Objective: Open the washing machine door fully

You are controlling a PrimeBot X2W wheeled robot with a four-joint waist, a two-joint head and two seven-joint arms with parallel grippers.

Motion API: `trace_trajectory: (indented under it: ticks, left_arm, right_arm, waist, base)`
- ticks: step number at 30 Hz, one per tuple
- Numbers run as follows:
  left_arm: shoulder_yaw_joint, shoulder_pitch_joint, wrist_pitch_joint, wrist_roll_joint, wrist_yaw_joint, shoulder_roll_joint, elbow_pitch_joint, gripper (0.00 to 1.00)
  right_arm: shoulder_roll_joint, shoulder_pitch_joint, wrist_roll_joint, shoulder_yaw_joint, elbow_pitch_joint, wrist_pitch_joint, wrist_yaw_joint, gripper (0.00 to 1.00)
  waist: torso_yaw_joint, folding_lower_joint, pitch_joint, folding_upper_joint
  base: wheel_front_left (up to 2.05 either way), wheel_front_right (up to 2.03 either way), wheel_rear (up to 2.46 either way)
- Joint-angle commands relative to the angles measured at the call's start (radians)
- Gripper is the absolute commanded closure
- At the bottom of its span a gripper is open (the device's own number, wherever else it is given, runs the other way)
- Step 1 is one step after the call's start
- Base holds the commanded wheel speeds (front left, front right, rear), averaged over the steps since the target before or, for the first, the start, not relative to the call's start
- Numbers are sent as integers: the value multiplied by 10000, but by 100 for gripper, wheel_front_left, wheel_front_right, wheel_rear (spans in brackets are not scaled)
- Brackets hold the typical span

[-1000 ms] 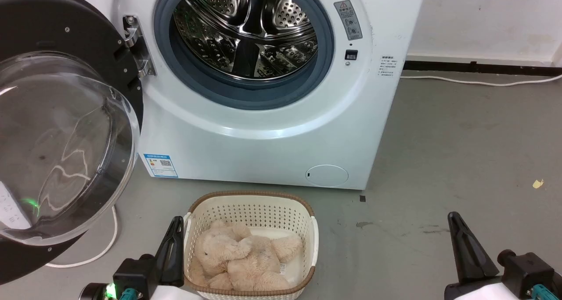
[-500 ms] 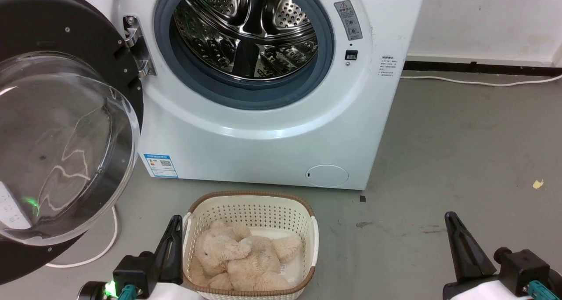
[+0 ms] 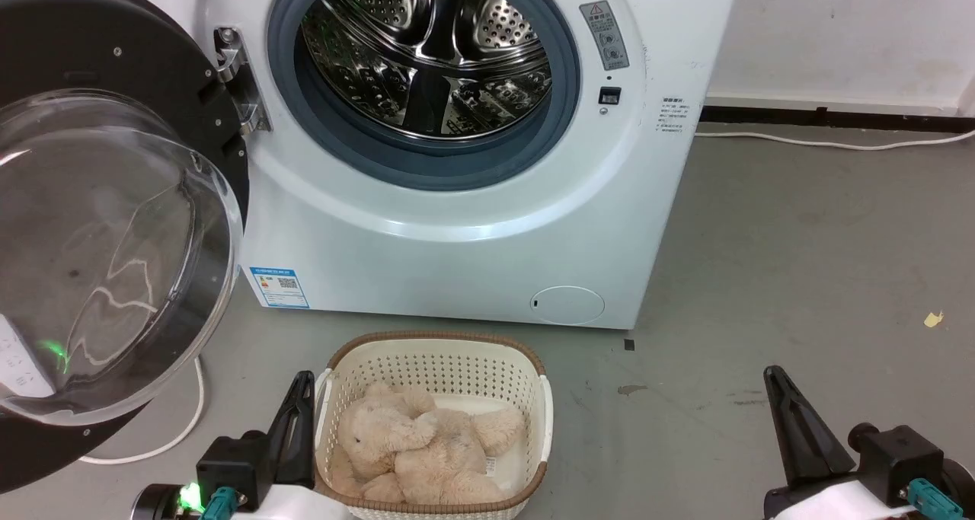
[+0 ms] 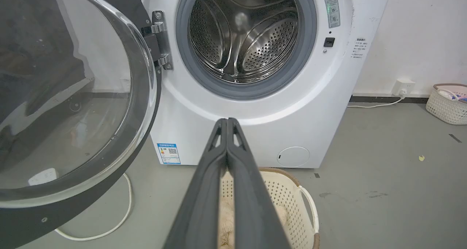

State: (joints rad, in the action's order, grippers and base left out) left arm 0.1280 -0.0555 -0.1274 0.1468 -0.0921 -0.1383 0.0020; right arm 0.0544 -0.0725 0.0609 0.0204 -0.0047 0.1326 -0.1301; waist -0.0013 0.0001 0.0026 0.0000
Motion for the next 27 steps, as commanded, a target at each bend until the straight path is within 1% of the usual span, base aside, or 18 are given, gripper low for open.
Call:
trace_trajectory:
  ticks: [1, 27]
  left_arm:
    - [-63, 173, 38, -118, 49, 63, -11, 100]
    - [-512, 314, 494, -616, 371, 365, -14, 100]
  right_arm:
    - [-18, 191, -62, -17, 18, -34, -3, 100]
    - [-27, 388, -264, -86, 29, -510, -4, 100]
  waist:
    - [0, 0, -1, 0]
    - [5, 0, -10, 0]
  base:
    - [0, 0, 0]
    - [0, 0, 0]
